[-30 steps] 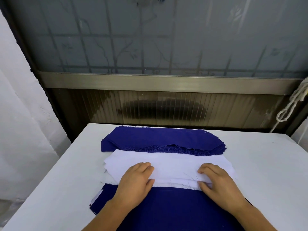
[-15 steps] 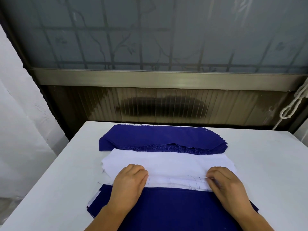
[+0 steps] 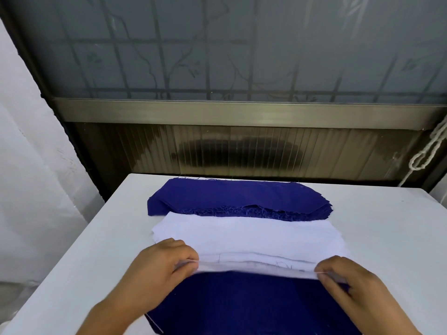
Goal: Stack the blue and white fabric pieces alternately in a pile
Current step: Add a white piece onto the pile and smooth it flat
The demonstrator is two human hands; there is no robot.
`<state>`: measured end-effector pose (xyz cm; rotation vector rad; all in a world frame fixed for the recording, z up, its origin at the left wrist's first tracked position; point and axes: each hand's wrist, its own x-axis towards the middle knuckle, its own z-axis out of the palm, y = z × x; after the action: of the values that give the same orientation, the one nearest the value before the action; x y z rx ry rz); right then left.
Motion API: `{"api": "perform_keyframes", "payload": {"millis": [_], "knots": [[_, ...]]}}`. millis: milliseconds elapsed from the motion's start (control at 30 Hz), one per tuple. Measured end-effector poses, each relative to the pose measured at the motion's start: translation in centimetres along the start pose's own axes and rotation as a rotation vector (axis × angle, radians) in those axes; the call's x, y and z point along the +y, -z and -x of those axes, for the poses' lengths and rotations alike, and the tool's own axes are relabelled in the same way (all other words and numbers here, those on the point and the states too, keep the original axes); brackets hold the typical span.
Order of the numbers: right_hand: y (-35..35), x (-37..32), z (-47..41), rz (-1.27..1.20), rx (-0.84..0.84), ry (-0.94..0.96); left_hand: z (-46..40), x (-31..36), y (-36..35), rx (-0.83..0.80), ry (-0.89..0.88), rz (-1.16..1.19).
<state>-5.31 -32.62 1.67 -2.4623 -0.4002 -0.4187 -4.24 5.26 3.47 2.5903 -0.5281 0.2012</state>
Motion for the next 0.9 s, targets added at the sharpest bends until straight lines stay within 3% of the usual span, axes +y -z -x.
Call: {"api": "perform_keyframes", "payload": {"millis": [100, 167, 233, 333, 433, 600, 733, 900], "knots": [[1.2, -0.6, 0.1, 0.007, -0.168, -0.064, 0.1, -0.5, 1.4, -0.251, 0.101, 0.182], [1.3, -0.7, -0.4, -0.029, -0.241, -0.143, -0.4, -0.7, 1.5, -0.293, 0.150, 0.191], [1.2, -0.9, -1.0, -0.015, -0.208, -0.190, -0.8, -0.6, 1.1, -0.210, 0.180, 0.131], [0.8, -1.1, -1.2, 0.023, 0.007, -0.134, -1.0, -0.4, 0.9, 0.071, 0.069, -0.028], [0.4, -0.5, -0.5, 0.095, 0.229, 0.095, -0.1, -0.3, 0.8, 0.240, -0.111, -0.104], [-2.0, 1.9, 2.4, 0.252, 0.205, 0.399, 2.8, -1.9, -2.0, 0.083, -0.308, -0.134], [-3.1, 2.3, 4.1, 0.170, 0.076, 0.363, 4.0, -2.2, -4.0, 0.017, -0.293, -0.107], [-2.9, 2.4, 4.0, 0.166, 0.140, 0.254, 4.4, -2.4, -4.8, -0.010, -0.263, -0.062]]}}
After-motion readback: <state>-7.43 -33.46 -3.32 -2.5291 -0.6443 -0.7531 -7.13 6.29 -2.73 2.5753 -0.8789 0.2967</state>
